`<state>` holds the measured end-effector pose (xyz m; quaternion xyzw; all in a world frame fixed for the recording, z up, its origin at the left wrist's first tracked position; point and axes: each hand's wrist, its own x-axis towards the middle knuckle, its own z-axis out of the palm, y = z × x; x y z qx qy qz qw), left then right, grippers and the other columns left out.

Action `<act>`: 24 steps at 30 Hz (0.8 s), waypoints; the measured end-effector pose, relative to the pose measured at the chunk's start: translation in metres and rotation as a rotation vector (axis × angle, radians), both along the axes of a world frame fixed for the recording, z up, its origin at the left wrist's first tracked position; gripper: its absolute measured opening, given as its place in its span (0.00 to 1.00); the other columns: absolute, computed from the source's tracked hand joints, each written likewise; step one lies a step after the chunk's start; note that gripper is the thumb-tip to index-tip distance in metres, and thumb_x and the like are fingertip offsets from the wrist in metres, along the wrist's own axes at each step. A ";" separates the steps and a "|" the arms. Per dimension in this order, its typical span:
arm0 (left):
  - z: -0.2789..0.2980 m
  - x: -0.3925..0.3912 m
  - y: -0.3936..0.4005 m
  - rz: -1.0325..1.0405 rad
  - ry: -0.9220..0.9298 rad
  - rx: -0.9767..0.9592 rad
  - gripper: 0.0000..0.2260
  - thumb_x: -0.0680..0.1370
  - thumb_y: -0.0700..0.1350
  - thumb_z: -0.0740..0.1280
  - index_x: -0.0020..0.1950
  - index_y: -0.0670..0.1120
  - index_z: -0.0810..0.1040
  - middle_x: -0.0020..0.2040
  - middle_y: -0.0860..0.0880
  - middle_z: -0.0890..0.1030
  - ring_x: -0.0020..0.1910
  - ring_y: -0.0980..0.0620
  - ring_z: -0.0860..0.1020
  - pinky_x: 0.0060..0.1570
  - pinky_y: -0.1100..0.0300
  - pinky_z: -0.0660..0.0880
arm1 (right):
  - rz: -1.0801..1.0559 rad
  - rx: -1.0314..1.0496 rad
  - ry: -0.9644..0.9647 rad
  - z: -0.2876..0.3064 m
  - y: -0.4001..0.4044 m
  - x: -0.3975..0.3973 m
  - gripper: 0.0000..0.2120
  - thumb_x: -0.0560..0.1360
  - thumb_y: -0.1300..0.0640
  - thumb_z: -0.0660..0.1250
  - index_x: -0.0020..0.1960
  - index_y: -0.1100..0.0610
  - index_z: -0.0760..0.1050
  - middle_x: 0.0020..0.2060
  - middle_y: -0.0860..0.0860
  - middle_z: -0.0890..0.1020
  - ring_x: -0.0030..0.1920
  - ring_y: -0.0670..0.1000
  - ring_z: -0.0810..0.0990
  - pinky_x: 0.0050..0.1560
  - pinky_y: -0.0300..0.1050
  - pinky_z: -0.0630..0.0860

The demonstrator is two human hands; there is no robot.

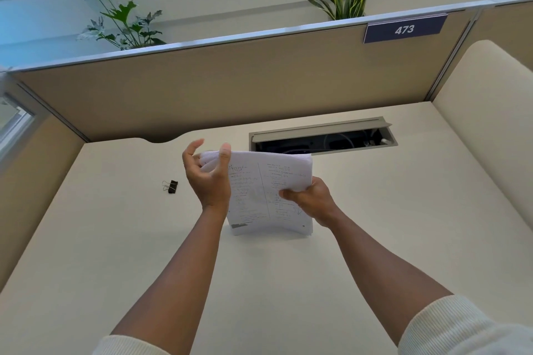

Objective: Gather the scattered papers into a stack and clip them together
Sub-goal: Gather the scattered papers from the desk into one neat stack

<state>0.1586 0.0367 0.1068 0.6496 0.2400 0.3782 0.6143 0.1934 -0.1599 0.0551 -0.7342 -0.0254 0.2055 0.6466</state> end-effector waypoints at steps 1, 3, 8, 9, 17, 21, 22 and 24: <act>0.002 -0.001 -0.004 0.035 0.017 -0.022 0.26 0.68 0.58 0.77 0.62 0.56 0.71 0.46 0.53 0.75 0.41 0.55 0.81 0.38 0.63 0.79 | 0.000 -0.004 -0.002 0.000 0.000 -0.002 0.14 0.68 0.59 0.77 0.53 0.58 0.81 0.48 0.53 0.84 0.49 0.53 0.82 0.47 0.51 0.82; 0.006 -0.003 -0.012 0.080 0.053 -0.058 0.34 0.65 0.61 0.78 0.66 0.57 0.67 0.47 0.54 0.74 0.43 0.56 0.81 0.41 0.63 0.79 | -0.003 -0.006 -0.002 -0.001 0.000 -0.006 0.14 0.68 0.59 0.77 0.52 0.58 0.82 0.48 0.52 0.84 0.48 0.52 0.81 0.48 0.52 0.82; 0.010 -0.011 -0.029 0.084 0.091 -0.082 0.46 0.62 0.60 0.80 0.72 0.54 0.58 0.49 0.56 0.72 0.46 0.56 0.79 0.44 0.63 0.78 | -0.001 -0.013 -0.011 0.000 -0.004 -0.015 0.11 0.68 0.60 0.77 0.50 0.56 0.81 0.45 0.50 0.83 0.45 0.49 0.81 0.47 0.53 0.82; 0.010 -0.013 -0.030 0.080 0.088 -0.088 0.48 0.62 0.60 0.80 0.72 0.53 0.56 0.50 0.55 0.73 0.48 0.54 0.79 0.44 0.64 0.78 | -0.005 -0.016 -0.011 0.001 -0.005 -0.016 0.11 0.68 0.60 0.77 0.49 0.56 0.81 0.44 0.50 0.83 0.45 0.49 0.81 0.47 0.53 0.81; 0.010 -0.021 -0.027 -0.009 0.123 -0.086 0.44 0.64 0.60 0.79 0.72 0.54 0.57 0.56 0.48 0.73 0.51 0.51 0.80 0.40 0.67 0.78 | -0.051 0.049 -0.043 0.020 -0.005 -0.019 0.12 0.65 0.53 0.79 0.47 0.49 0.81 0.42 0.45 0.84 0.43 0.45 0.82 0.35 0.38 0.78; 0.006 -0.025 -0.020 -0.086 0.158 -0.083 0.40 0.65 0.63 0.76 0.71 0.56 0.61 0.62 0.47 0.72 0.56 0.49 0.79 0.45 0.60 0.82 | -0.048 0.065 -0.061 0.027 -0.002 -0.019 0.12 0.65 0.51 0.79 0.47 0.48 0.81 0.43 0.46 0.84 0.45 0.48 0.82 0.37 0.40 0.78; 0.005 -0.027 -0.018 -0.118 0.157 -0.085 0.39 0.65 0.64 0.76 0.70 0.56 0.62 0.62 0.47 0.73 0.56 0.48 0.79 0.47 0.57 0.83 | -0.044 0.057 -0.066 0.027 -0.002 -0.019 0.12 0.66 0.52 0.79 0.47 0.48 0.81 0.43 0.47 0.83 0.46 0.49 0.82 0.38 0.42 0.79; 0.001 -0.033 -0.009 -0.214 0.146 -0.058 0.37 0.65 0.63 0.77 0.69 0.55 0.67 0.59 0.47 0.74 0.55 0.49 0.79 0.45 0.56 0.83 | -0.048 0.044 -0.062 0.027 -0.004 -0.019 0.12 0.66 0.54 0.79 0.48 0.50 0.81 0.45 0.49 0.84 0.47 0.51 0.82 0.41 0.46 0.80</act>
